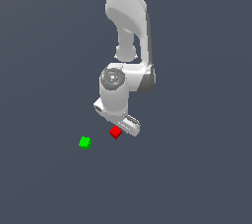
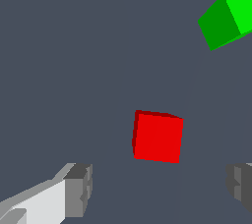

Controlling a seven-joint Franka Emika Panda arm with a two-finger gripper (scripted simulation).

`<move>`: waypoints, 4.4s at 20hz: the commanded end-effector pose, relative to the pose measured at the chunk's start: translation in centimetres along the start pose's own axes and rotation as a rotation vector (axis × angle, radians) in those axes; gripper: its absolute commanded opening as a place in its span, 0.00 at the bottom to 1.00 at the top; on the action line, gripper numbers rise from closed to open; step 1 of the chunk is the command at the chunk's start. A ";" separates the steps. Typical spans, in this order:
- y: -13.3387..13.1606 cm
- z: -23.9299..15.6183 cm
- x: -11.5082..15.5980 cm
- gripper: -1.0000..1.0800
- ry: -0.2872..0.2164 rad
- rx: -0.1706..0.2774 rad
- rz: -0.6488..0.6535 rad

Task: Stack the red cube on top of the green cube.

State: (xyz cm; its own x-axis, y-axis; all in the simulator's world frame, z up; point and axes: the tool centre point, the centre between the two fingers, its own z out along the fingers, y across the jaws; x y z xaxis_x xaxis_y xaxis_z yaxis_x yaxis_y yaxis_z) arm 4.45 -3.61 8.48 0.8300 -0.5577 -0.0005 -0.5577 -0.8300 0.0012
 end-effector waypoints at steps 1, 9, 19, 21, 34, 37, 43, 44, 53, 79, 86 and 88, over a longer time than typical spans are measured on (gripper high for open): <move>0.4 0.6 0.5 0.96 0.001 0.000 0.049; 0.9 1.5 1.1 0.96 0.001 0.001 0.112; 1.0 4.3 0.9 0.96 0.000 0.001 0.110; 1.0 5.3 0.9 0.96 0.000 0.001 0.111; 0.9 6.5 1.0 0.00 0.000 0.001 0.112; 0.9 6.5 1.0 0.00 0.000 0.001 0.112; 0.9 6.0 1.0 0.00 0.000 0.001 0.112; 0.9 5.7 1.0 0.00 0.000 0.001 0.112; 1.0 0.4 0.9 0.00 0.000 0.001 0.112; 4.5 -1.0 5.8 0.00 0.001 0.002 0.112; 7.3 1.0 9.8 0.00 0.001 0.002 0.112; 7.9 1.4 10.7 0.00 0.001 0.002 0.112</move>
State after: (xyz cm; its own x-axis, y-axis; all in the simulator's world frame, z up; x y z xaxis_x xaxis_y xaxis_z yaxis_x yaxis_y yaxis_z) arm 8.54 -15.36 7.39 0.7618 -0.6478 -0.0010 -0.6478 -0.7618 0.0006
